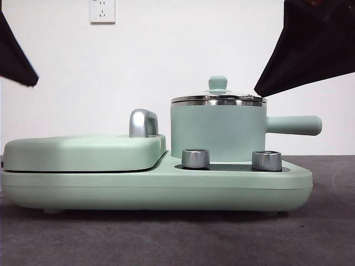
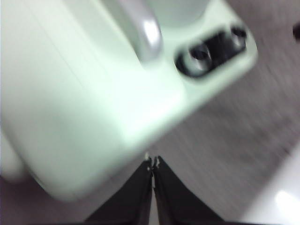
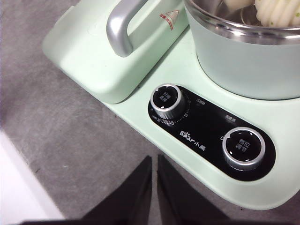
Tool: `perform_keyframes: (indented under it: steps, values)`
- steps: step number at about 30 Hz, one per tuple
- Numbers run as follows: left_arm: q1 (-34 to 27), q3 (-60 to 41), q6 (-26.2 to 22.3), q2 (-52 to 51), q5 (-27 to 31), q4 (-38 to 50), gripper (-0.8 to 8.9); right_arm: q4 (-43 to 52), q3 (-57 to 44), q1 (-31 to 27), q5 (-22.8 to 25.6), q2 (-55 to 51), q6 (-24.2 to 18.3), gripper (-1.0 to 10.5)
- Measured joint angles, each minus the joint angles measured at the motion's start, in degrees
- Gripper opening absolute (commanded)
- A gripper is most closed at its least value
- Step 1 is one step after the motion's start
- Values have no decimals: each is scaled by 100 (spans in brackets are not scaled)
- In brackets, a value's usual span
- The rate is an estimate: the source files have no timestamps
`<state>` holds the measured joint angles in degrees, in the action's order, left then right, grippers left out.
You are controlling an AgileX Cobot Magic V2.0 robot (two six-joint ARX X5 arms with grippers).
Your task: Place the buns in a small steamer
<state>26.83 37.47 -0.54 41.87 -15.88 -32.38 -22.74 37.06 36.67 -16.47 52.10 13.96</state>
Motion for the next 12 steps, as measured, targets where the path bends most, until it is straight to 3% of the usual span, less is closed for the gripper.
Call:
perform_keyframes:
  steps: [3,6,12]
  values:
    - [-564,-787,-490,-691,90,1143,7,0,0,0,0,0,2,19]
    - [-1204,-1650,-584,-1580,442,2059,7,0,0,0,0,0,0,19]
    - [-2044,-2765,-431,-3397,717,2177,7,0,0,0,0,0,0,19]
